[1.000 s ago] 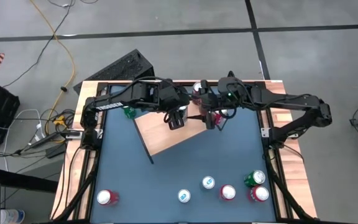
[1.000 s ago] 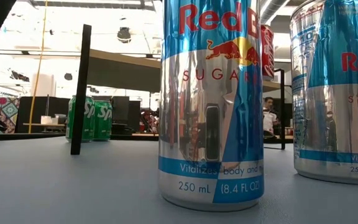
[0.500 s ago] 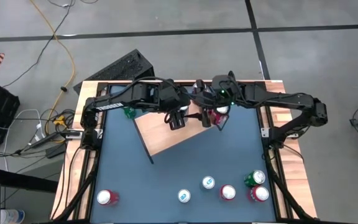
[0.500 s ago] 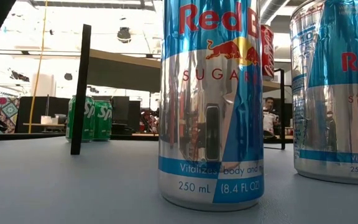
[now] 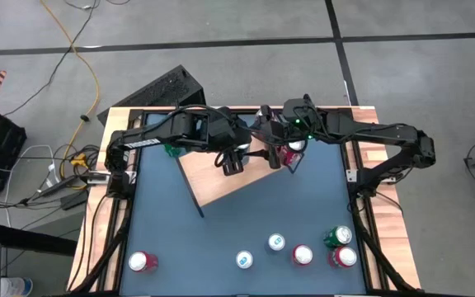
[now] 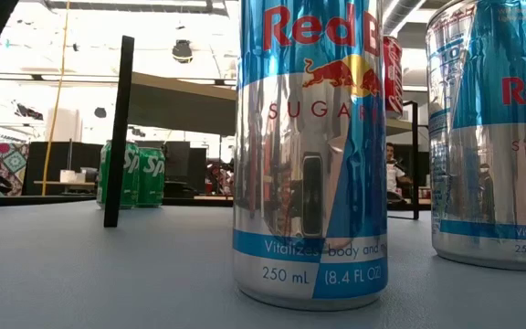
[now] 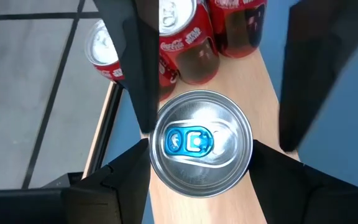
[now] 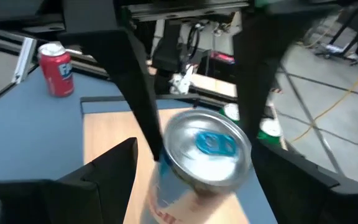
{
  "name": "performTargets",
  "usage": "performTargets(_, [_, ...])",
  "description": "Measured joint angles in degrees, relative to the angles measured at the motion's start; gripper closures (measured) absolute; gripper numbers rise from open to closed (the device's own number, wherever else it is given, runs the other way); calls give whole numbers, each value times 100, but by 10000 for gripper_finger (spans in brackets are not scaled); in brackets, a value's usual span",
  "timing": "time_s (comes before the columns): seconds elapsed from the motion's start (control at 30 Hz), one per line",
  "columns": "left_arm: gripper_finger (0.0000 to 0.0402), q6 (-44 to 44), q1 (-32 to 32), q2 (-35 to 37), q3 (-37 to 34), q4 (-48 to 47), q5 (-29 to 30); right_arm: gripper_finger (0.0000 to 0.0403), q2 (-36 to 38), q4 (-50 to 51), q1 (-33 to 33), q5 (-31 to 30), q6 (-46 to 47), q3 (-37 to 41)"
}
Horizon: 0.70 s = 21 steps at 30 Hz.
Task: Place canned beverage on shelf
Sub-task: Put the top blue soda can on the shelf
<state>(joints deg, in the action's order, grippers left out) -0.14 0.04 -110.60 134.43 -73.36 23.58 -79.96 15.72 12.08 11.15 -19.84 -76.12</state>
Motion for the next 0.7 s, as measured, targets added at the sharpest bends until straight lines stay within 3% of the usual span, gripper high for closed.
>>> performTargets(0.2, [182,5,-6,112,4,-4,88,85,129,-48,100,-31,72,7])
performTargets(0.37, [182,13,-7,128,4,111,94,85,2,-97,201,425,298,9])
performTargets(0.53, [182,55,-7,129,4,96,93,86,-4,-77,193,506,306,11])
performTargets(0.7, [182,57,-5,128,4,132,74,113,-4,-88,195,511,304,11])
